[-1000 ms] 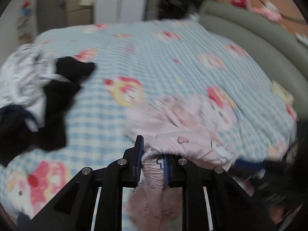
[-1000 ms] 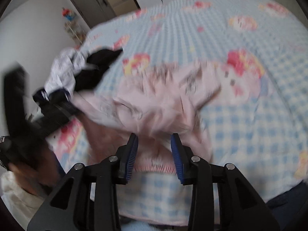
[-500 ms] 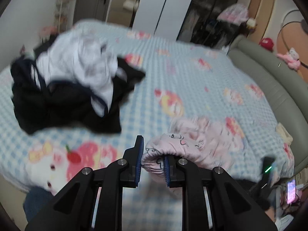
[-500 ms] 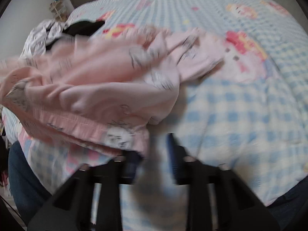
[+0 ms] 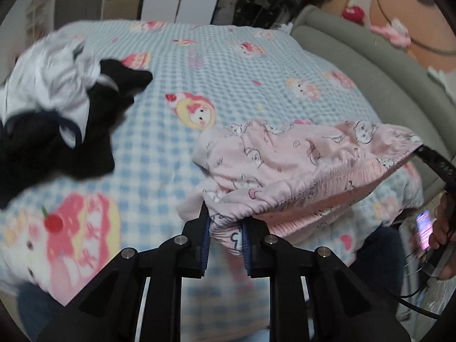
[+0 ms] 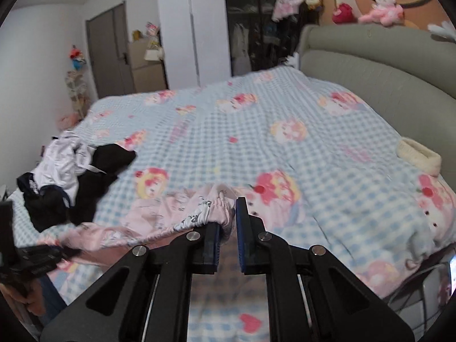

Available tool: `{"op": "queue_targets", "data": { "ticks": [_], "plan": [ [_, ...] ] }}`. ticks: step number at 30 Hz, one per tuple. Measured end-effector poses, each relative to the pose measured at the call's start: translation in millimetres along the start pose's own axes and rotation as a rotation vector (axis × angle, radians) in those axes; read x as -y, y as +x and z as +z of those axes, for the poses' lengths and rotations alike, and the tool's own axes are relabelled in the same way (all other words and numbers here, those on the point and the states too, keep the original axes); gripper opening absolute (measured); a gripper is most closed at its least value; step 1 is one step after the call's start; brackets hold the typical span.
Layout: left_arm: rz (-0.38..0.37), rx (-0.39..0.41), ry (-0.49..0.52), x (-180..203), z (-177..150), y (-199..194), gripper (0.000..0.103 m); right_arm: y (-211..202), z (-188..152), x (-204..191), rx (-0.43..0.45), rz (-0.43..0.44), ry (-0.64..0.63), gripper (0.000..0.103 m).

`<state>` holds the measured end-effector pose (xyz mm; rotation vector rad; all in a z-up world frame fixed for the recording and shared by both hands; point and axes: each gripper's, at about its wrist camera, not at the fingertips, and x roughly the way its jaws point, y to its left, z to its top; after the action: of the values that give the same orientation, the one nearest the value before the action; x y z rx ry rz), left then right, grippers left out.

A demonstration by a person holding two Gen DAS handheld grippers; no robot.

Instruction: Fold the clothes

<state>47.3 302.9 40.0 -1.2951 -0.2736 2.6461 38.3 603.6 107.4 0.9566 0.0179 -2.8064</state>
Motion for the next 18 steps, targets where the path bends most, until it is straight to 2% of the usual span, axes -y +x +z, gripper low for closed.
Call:
{"op": "queue_targets", "data": {
  "ticks": [3,5,7,10,12,14,15,18],
  "plan": [
    [0.017,-0.073,-0.009,-8,7,26,0.019,44,-17,18,-0.171,-0.009,0.052,0.008],
    [0.007,-0.086,-0.017,-8,4,28,0.019,58,-30,25,-0.229,0.034,0.11,0.008],
    [-0.028,-0.08,-0.019,-7,0,22,0.019,56,-35,28,-0.231,0.054,0.134,0.008],
    [-0.168,-0.059,-0.025,-2,-5,3,0.021,40,-31,29,-0.17,0.027,0.094,0.008],
    [-0.205,-0.03,-0.039,-1,-6,-5,0.024,28,-25,34,-0.139,0.042,0.101,0.008],
    [-0.203,-0.036,-0.07,-9,-8,0,0.033,30,-24,33,-0.151,0.063,0.102,0.008],
    [-0.199,-0.06,-0.101,-15,-11,6,0.034,33,-26,32,-0.16,0.066,0.095,0.008],
    [-0.274,-0.094,-0.165,-27,-17,13,0.041,52,-45,20,-0.249,0.09,0.076,0.009]
  ]
}}
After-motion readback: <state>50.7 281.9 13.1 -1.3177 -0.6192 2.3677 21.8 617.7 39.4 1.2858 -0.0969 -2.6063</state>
